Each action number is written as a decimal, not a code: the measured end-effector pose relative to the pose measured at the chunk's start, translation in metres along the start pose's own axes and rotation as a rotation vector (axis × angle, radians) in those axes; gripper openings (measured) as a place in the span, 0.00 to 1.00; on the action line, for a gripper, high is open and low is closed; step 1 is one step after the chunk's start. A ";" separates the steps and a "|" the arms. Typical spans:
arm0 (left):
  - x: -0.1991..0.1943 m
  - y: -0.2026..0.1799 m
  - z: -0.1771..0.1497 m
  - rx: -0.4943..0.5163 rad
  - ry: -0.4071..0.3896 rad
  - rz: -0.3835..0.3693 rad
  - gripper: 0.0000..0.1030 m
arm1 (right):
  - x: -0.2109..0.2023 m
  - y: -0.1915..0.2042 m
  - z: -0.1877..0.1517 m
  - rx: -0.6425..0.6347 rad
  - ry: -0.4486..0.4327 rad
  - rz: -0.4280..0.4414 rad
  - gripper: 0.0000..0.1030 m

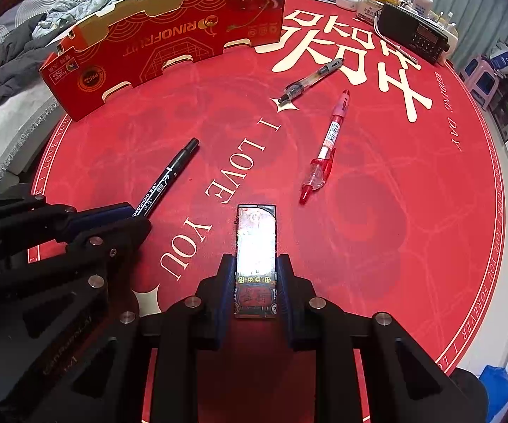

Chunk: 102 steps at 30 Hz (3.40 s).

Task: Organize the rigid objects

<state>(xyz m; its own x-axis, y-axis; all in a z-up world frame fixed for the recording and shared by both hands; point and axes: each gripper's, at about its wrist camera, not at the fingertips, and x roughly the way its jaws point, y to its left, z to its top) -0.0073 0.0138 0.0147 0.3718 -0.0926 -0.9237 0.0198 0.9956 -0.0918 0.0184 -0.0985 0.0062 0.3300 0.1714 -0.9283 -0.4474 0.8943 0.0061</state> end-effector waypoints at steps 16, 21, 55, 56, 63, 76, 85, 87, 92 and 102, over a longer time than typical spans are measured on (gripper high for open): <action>0.001 -0.006 0.002 0.026 0.000 0.032 0.09 | 0.000 -0.002 0.000 0.023 0.001 0.006 0.24; 0.001 -0.004 0.002 0.024 -0.001 0.043 0.09 | 0.000 -0.002 0.000 0.022 0.000 0.006 0.24; -0.033 0.005 0.016 -0.016 -0.106 0.094 0.09 | -0.054 0.005 0.024 0.033 -0.180 0.061 0.24; -0.035 0.007 0.017 -0.024 -0.109 0.094 0.09 | -0.057 0.005 0.026 0.034 -0.187 0.064 0.24; -0.052 0.016 0.029 -0.060 -0.151 0.097 0.09 | -0.075 0.011 0.042 0.031 -0.241 0.088 0.24; -0.085 0.039 0.048 -0.124 -0.220 0.144 0.09 | -0.103 0.025 0.078 -0.007 -0.333 0.107 0.24; -0.100 0.064 0.061 -0.176 -0.246 0.181 0.09 | -0.117 0.033 0.104 -0.028 -0.373 0.117 0.24; -0.103 0.069 0.064 -0.188 -0.254 0.185 0.09 | -0.120 0.036 0.111 -0.037 -0.383 0.117 0.24; -0.107 0.082 0.073 -0.209 -0.260 0.195 0.09 | -0.124 0.043 0.125 -0.051 -0.397 0.118 0.24; -0.114 0.108 0.094 -0.253 -0.285 0.195 0.09 | -0.126 0.056 0.160 -0.088 -0.410 0.113 0.24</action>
<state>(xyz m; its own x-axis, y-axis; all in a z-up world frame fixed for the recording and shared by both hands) 0.0396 0.1332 0.1445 0.5881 0.1404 -0.7965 -0.2917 0.9554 -0.0470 0.0843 -0.0036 0.1828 0.5697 0.4325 -0.6989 -0.5632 0.8248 0.0513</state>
